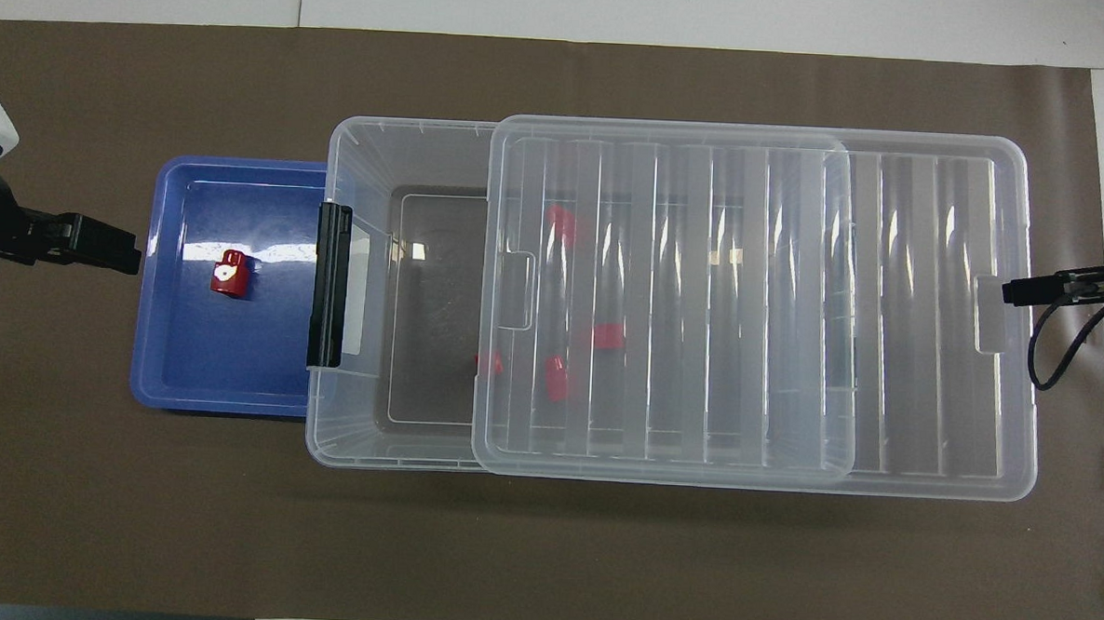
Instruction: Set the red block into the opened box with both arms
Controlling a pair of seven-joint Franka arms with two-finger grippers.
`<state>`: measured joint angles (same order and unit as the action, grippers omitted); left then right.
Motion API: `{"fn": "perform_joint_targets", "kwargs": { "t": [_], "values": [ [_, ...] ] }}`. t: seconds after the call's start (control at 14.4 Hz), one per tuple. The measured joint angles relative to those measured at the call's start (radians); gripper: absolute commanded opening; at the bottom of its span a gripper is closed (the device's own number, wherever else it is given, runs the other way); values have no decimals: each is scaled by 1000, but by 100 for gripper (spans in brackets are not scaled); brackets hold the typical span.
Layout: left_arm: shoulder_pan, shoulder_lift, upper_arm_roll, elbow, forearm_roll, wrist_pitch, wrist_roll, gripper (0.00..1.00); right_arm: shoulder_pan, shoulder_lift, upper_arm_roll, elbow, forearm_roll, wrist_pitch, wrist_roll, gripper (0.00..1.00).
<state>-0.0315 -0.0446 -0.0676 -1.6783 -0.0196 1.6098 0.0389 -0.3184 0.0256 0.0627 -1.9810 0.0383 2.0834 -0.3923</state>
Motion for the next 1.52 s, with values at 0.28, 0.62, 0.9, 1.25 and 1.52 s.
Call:
{"fn": "perform_joint_targets", "kwargs": {
  "t": [0.28, 0.62, 0.9, 1.25, 1.52],
  "values": [
    [0, 1, 1, -66, 0, 118, 0, 100, -42, 3, -1, 19, -25, -1, -58, 100],
    [3, 8, 5, -235, 0, 331, 0, 100, -78, 10, -2, 30, -32, -1, -110, 100],
    [31, 61, 6, -339, 0, 511, 10, 100, -90, 10, -2, 31, -35, -1, -133, 100],
    [40, 150, 3, -432, 0, 725, 27, 100, -110, 12, -3, 36, -56, -1, -148, 100],
    [38, 207, -4, -460, 0, 808, 29, 100, -109, 14, -2, 48, -60, -11, -148, 100]
  ]
}}
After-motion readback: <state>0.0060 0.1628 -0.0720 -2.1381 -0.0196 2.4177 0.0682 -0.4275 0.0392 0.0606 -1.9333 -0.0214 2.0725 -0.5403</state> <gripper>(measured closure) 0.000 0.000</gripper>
